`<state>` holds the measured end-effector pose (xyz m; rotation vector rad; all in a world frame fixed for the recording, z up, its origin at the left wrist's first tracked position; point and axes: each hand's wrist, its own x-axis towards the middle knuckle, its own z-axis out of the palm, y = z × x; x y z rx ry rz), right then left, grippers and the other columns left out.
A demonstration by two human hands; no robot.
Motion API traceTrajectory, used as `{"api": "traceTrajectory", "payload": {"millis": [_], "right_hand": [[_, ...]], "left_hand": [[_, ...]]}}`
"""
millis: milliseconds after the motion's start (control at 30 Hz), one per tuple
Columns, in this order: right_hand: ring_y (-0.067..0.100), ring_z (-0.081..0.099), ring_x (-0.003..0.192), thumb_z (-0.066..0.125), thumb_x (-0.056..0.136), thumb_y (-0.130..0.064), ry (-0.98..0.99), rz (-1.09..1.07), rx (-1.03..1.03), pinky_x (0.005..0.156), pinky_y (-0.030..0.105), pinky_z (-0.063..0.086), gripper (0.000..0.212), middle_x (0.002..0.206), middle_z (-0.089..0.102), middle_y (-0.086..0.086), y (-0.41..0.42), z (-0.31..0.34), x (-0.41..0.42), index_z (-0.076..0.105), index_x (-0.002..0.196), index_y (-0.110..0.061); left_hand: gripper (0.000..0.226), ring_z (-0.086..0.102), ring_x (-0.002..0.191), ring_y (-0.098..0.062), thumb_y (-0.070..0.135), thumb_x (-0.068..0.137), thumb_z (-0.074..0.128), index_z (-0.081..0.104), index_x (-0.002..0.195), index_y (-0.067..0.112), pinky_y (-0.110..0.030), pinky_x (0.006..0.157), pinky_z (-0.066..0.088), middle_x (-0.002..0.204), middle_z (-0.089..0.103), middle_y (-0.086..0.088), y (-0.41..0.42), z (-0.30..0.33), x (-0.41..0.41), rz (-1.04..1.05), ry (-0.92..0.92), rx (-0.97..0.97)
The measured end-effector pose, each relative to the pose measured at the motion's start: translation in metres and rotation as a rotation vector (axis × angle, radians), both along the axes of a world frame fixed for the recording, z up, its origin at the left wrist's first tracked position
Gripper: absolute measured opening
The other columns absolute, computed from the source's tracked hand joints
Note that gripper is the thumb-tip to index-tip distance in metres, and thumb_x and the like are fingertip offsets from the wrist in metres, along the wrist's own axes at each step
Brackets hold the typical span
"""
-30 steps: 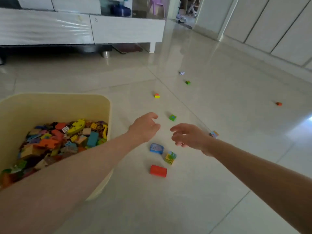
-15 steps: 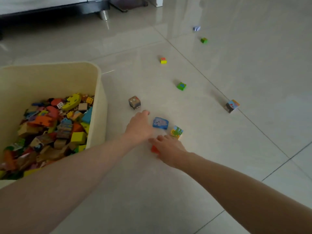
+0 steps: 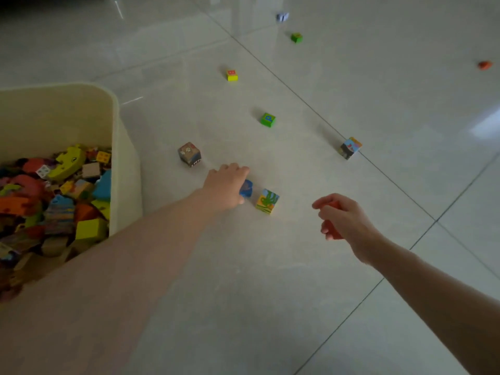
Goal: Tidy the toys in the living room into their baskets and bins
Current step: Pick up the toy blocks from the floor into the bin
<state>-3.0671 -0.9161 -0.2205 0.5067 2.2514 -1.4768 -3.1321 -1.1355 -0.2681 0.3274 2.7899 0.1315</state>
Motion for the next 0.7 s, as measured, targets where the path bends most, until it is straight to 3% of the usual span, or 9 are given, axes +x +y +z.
{"api": "traceTrajectory", "payload": {"millis": [100, 167, 233, 300, 367, 467, 600, 700], "right_hand": [[0.015, 0.050, 0.048, 0.047, 0.085, 0.003, 0.015, -0.131, -0.001, 0.040, 0.021, 0.042, 0.020, 0.065, 0.048, 0.006, -0.001, -0.001, 0.003, 0.059, 0.080, -0.012], [0.015, 0.049, 0.047, 0.050, 0.086, 0.002, 0.017, -0.131, 0.013, 0.039, 0.021, 0.042, 0.017, 0.065, 0.048, 0.005, -0.009, 0.000, 0.003, 0.059, 0.080, -0.011], [0.011, 0.048, 0.043, 0.053, 0.086, 0.001, 0.007, -0.074, 0.048, 0.038, 0.019, 0.041, 0.013, 0.063, 0.049, 0.006, -0.020, 0.008, 0.002, 0.058, 0.081, -0.009], [0.011, 0.049, 0.043, 0.056, 0.087, -0.001, -0.014, -0.014, 0.098, 0.040, 0.020, 0.041, 0.010, 0.063, 0.049, 0.006, -0.028, 0.018, 0.000, 0.058, 0.080, -0.008], [0.013, 0.049, 0.047, 0.057, 0.087, -0.002, -0.023, 0.011, 0.141, 0.043, 0.022, 0.042, 0.011, 0.064, 0.049, 0.007, -0.035, 0.032, -0.007, 0.057, 0.078, -0.009], [0.017, 0.048, 0.051, 0.059, 0.087, -0.004, -0.019, 0.044, 0.187, 0.046, 0.024, 0.042, 0.011, 0.066, 0.048, 0.007, -0.046, 0.061, -0.015, 0.055, 0.078, -0.009], [0.016, 0.047, 0.054, 0.062, 0.085, -0.010, -0.004, 0.209, 0.226, 0.049, 0.024, 0.040, 0.011, 0.066, 0.051, 0.005, -0.059, 0.083, -0.013, 0.056, 0.077, -0.012], [0.012, 0.051, 0.066, 0.066, 0.081, -0.025, 0.000, 0.669, 0.644, 0.057, 0.021, 0.039, 0.011, 0.074, 0.055, -0.003, -0.069, 0.083, -0.016, 0.058, 0.082, -0.018]], "left_hand": [[0.046, 0.045, 0.118, -0.031, 0.022, 0.085, 0.059, 0.042, 0.125, 0.007, -0.037, 0.092, 0.039, 0.127, 0.043, -0.014, -0.001, -0.006, 0.004, 0.005, 0.034, -0.062], [0.046, 0.047, 0.118, -0.033, 0.024, 0.085, 0.058, 0.043, 0.123, 0.004, -0.035, 0.092, 0.040, 0.126, 0.045, -0.016, 0.000, -0.004, 0.005, 0.132, -0.043, 0.060], [0.046, 0.052, 0.115, -0.034, 0.031, 0.085, 0.056, 0.044, 0.121, 0.004, -0.034, 0.090, 0.043, 0.123, 0.051, -0.018, 0.001, 0.004, 0.002, 0.373, -0.159, 0.329], [0.031, 0.062, 0.088, -0.034, 0.030, 0.087, 0.051, 0.048, 0.108, 0.009, -0.034, 0.074, 0.050, 0.107, 0.056, -0.018, 0.002, 0.015, -0.003, 0.644, -0.289, 0.726], [0.017, 0.054, 0.057, -0.026, 0.026, 0.089, 0.044, 0.044, 0.098, 0.011, -0.027, 0.053, 0.047, 0.095, 0.048, -0.015, -0.003, 0.027, -0.009, 0.840, -0.389, 1.069], [0.015, 0.045, 0.049, -0.021, 0.015, 0.091, 0.036, 0.041, 0.104, 0.009, -0.020, 0.039, 0.045, 0.098, 0.040, -0.014, -0.012, 0.050, -0.013, 1.048, -0.411, 1.387], [0.018, 0.046, 0.062, -0.023, 0.008, 0.090, 0.035, 0.040, 0.107, 0.009, -0.023, 0.042, 0.044, 0.102, 0.042, -0.014, -0.023, 0.071, -0.020, 1.103, -0.334, 1.496], [0.034, 0.055, 0.072, -0.027, 0.006, 0.088, 0.038, 0.042, 0.122, 0.004, -0.032, 0.059, 0.049, 0.113, 0.050, -0.017, -0.032, 0.075, -0.029, 1.047, -0.218, 1.352]]}}
